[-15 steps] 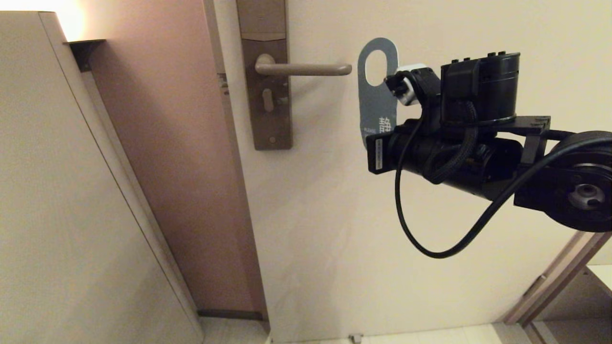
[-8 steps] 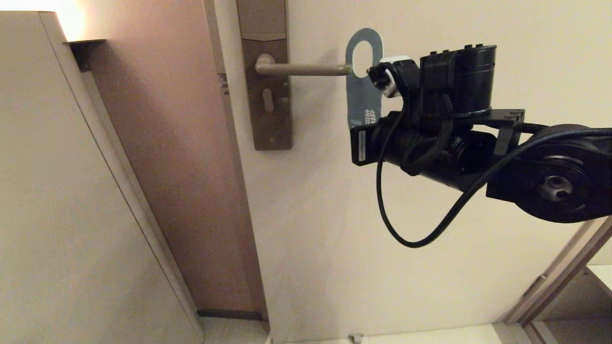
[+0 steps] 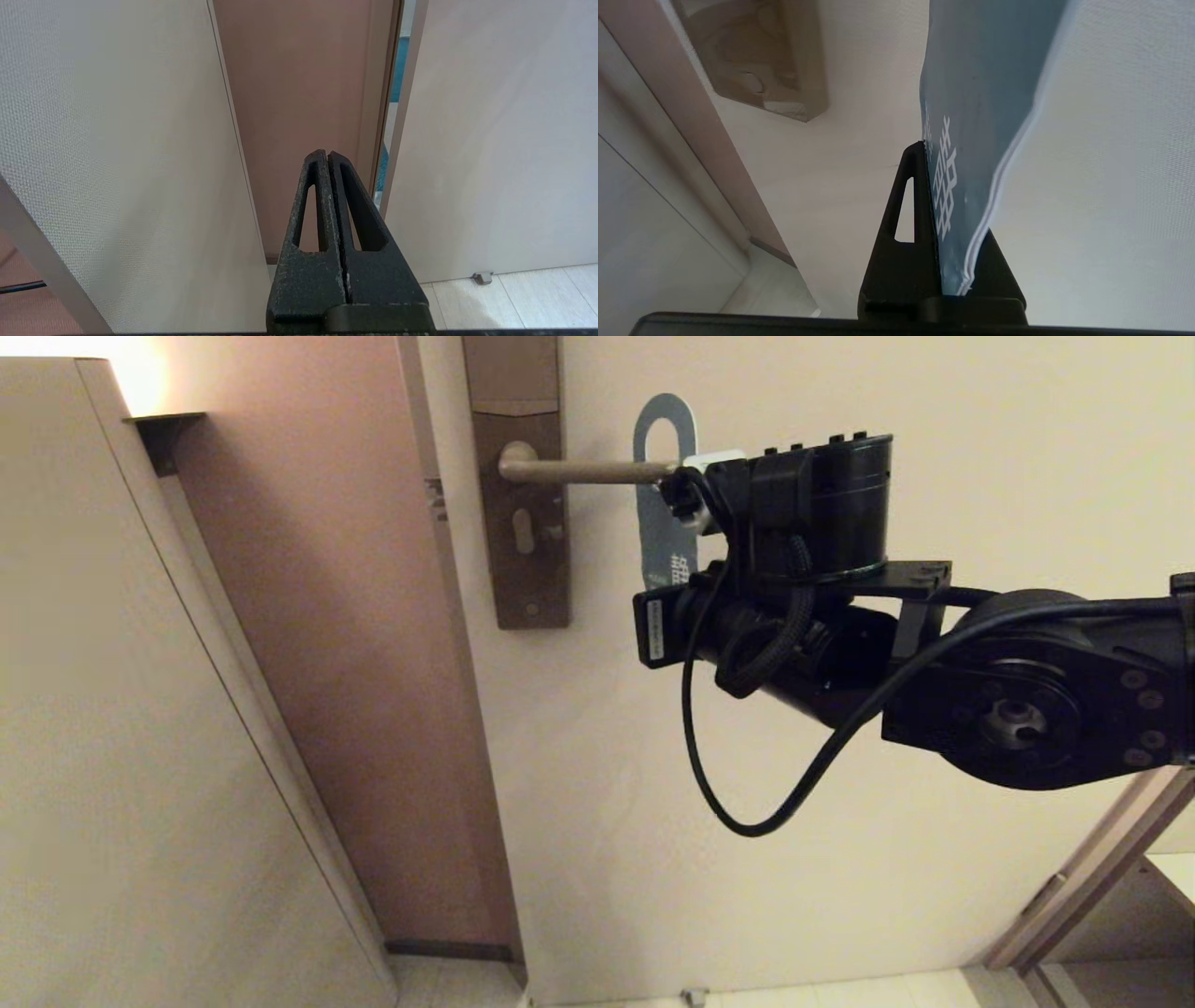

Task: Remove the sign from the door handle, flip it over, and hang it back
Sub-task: Hang the sign back with the other side facing out

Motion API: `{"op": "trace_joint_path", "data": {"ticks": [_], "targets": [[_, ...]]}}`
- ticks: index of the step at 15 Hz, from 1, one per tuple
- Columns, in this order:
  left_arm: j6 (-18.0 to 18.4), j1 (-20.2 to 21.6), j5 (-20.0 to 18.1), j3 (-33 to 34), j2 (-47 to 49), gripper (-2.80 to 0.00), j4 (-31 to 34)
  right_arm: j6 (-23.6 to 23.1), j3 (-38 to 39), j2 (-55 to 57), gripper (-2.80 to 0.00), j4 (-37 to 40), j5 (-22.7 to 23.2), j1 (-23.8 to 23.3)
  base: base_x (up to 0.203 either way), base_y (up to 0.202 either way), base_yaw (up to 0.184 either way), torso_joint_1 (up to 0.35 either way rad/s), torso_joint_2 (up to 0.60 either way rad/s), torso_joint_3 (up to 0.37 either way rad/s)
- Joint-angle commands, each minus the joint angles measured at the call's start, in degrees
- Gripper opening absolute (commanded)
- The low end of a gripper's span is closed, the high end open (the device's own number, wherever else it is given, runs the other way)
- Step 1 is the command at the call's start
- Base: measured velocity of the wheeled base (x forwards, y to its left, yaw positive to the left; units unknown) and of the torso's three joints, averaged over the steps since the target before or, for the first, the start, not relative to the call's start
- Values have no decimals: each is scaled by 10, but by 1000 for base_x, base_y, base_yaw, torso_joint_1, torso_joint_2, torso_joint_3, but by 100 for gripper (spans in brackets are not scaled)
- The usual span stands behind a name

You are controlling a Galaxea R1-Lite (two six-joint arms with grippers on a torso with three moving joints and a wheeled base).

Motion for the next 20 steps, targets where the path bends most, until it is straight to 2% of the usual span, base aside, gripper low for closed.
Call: {"op": "trace_joint_path", "data": {"ticks": [1, 9, 16, 20], "targets": [[0, 0, 0, 0, 0, -280, 0, 0, -9, 7, -280, -1, -8, 13, 0, 0, 0, 0, 0, 0], [0, 0, 0, 0, 1, -280, 0, -1, -33, 40, -280, -2, -93, 65, 0, 0, 0, 0, 0, 0], [0, 0, 0, 0, 0, -280, 0, -1, -28, 37, -280, -1, -127, 69, 0, 0, 0, 0, 0, 0], [0, 0, 0, 0, 0, -280, 0, 0, -6, 27, -280, 0, -129, 70, 0, 0, 0, 0, 0, 0]]}}
